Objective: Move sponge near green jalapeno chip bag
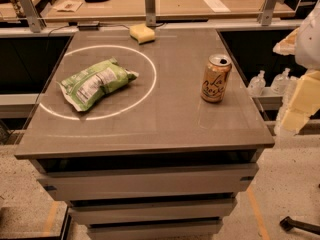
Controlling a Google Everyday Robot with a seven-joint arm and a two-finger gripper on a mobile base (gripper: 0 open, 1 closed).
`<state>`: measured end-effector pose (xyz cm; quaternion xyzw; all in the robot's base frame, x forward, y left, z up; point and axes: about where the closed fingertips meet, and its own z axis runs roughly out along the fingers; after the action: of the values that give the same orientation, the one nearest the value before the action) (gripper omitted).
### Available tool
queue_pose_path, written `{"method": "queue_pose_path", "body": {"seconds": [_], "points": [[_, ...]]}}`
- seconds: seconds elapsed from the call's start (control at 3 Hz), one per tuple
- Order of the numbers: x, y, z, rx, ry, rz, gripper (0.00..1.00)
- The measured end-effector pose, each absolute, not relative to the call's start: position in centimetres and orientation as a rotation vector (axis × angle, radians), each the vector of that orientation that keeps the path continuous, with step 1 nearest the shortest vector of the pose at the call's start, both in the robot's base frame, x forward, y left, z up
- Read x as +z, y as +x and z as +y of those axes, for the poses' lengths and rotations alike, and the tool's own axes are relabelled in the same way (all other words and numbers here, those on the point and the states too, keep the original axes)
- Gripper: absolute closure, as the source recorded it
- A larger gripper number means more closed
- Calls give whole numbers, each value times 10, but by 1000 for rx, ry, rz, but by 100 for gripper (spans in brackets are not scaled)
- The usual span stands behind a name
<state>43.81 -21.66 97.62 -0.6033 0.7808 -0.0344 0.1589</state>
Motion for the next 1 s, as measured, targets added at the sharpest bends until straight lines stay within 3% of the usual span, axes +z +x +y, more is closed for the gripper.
{"method": "queue_pose_path", "body": {"seconds": [0.33,1.0], "points": [[979,438,-213,-109,-1709,2236,0],[973,444,-215,145,-1468,2431,0]]}}
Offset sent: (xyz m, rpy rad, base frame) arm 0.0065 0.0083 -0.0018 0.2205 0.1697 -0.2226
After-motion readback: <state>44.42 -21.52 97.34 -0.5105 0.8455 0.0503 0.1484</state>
